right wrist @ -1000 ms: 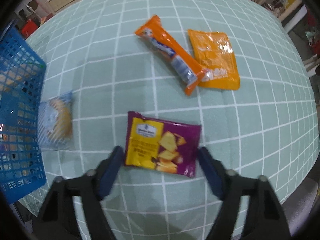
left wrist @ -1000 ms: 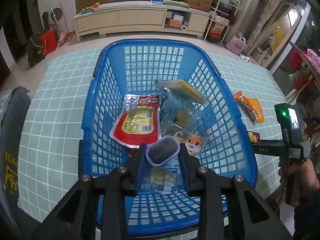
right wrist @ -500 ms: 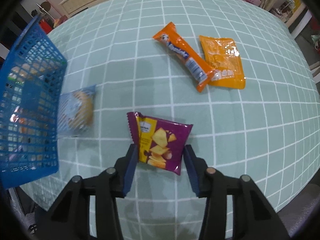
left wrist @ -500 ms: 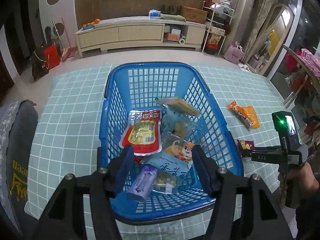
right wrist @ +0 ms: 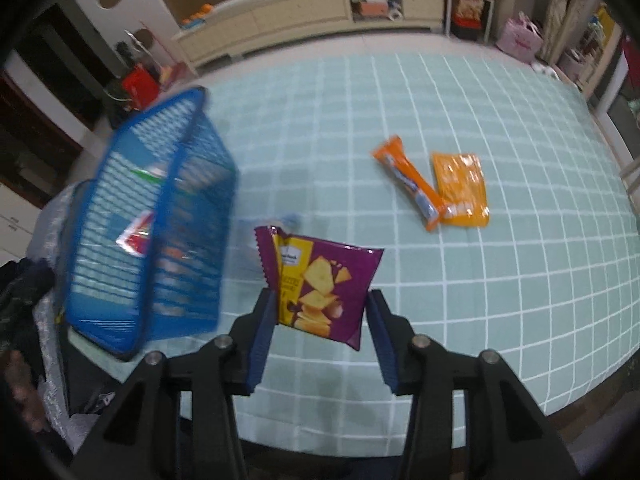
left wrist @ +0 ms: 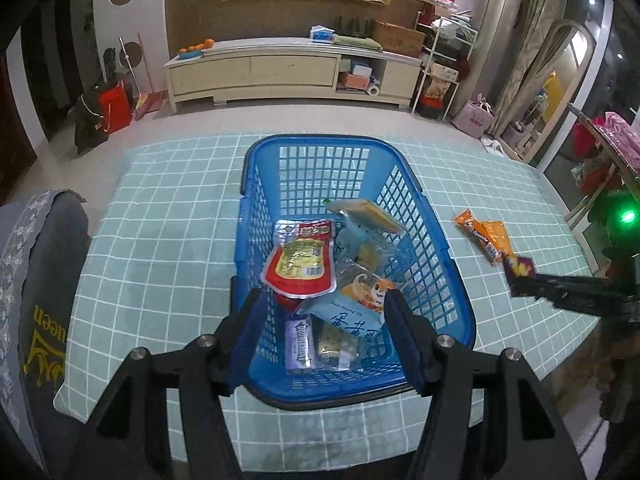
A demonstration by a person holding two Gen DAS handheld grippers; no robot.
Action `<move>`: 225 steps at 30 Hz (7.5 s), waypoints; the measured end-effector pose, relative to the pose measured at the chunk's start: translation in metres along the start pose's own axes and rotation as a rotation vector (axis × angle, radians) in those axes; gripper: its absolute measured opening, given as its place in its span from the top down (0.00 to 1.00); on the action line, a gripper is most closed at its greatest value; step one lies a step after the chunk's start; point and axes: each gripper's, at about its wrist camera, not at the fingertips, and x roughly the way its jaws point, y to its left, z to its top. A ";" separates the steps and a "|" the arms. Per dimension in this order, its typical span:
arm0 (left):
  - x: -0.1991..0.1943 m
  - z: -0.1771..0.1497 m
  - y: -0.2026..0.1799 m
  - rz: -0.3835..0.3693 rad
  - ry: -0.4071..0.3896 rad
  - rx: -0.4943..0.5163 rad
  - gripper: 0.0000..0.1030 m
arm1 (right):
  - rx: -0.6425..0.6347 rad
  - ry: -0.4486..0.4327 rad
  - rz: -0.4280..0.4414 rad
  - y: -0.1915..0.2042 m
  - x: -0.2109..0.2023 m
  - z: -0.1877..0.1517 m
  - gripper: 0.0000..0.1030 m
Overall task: Organize snacks
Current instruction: 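Close the right tool on the purple chip bag, then carry the chip bag over the basket and open the right tool, then move both tools toward the orange sausage stick and orange snack bag, then grasp the orange sausage stick with the left tool while the right tool grasps the orange bag, then lift the sausage stick and orange bag and carry both over the basket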
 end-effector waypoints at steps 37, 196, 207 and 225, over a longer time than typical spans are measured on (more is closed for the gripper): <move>-0.003 -0.020 0.078 -0.003 0.004 -0.082 0.43 | -0.356 0.052 0.142 0.165 0.033 0.007 0.51; 0.209 0.057 -0.214 -0.063 0.270 0.170 0.93 | -0.117 0.038 -0.142 -0.158 0.091 0.077 0.79; 0.183 0.053 -0.212 -0.102 0.248 0.142 0.94 | -0.115 -0.023 -0.080 -0.147 0.054 0.071 0.93; 0.037 0.053 -0.187 -0.127 0.065 0.144 0.94 | -0.160 -0.173 -0.012 -0.077 -0.068 0.044 0.93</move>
